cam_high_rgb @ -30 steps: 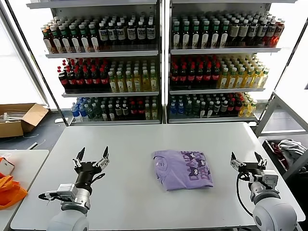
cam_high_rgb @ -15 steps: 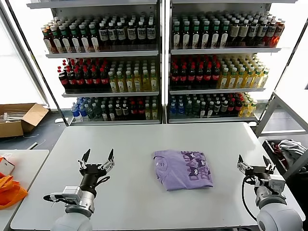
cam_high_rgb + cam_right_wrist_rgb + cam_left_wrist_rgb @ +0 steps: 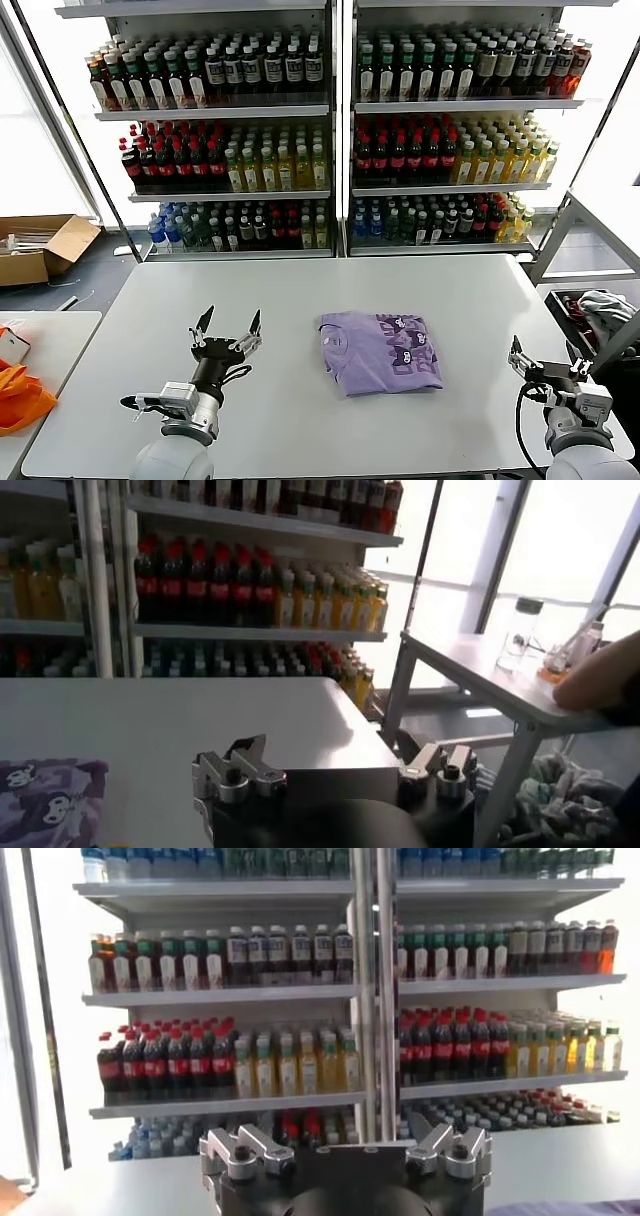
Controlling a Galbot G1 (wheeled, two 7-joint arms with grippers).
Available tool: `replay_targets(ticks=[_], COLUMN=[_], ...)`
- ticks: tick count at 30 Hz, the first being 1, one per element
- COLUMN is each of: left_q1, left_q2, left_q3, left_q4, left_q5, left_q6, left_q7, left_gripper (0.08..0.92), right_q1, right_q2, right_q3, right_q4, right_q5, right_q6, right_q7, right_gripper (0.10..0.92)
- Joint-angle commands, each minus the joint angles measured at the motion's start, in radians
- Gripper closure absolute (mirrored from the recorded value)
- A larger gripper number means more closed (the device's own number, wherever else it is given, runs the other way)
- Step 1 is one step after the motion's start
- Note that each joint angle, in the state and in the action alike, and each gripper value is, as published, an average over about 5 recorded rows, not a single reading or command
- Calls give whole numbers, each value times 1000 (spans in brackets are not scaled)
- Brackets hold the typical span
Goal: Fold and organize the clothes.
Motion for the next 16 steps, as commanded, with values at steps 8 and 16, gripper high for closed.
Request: replay_targets(ticks=[8,16], left_q1=[-15,-1], left_q2=[28,26], left_q3=[21,20], left_q4=[-3,0], left_q5=[33,47], left_q6=[-22,-36], left_q7=[33,15], left_gripper=[177,177], right_q1=[-34,-18], right_q2=[20,24], right_q3=[19,-3], right_q4=[20,17], right_q5=[-11,-19], right_q6=[1,-1], right_q7=[2,4], right_gripper=[203,203])
